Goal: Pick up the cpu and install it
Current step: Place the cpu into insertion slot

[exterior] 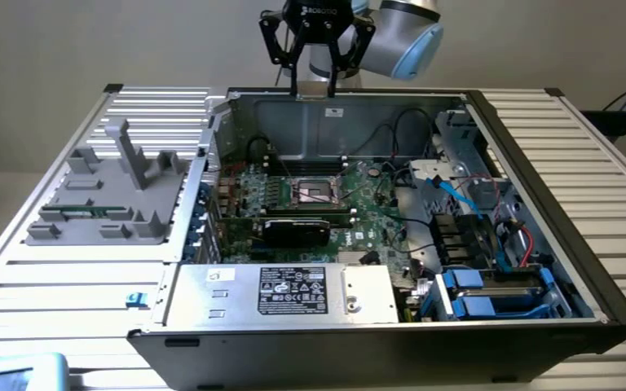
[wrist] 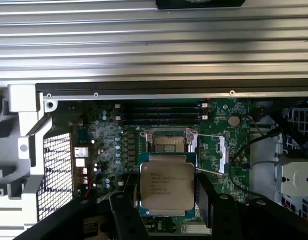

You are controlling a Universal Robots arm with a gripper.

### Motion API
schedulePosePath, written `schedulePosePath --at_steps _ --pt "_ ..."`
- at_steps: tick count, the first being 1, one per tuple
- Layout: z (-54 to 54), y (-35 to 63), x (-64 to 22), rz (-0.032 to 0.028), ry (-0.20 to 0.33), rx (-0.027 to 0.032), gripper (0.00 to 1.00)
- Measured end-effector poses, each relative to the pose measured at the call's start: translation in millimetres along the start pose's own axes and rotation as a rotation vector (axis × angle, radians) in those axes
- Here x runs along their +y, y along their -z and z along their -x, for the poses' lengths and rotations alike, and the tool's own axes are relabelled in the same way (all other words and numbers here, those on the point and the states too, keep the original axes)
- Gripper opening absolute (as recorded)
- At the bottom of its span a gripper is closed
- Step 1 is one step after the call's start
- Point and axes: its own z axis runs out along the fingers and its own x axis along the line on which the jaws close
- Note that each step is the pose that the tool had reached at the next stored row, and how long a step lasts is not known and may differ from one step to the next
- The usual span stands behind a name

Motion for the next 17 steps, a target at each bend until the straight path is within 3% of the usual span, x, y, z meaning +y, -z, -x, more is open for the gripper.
schedulePosePath --at_steps 10,17 --pt "0.0 0.0 0.0 0.0001 -0.003 0.0000 0.55" --pt "0.0 -0.1 0.0 0.0035 -0.103 -0.0017 0.55"
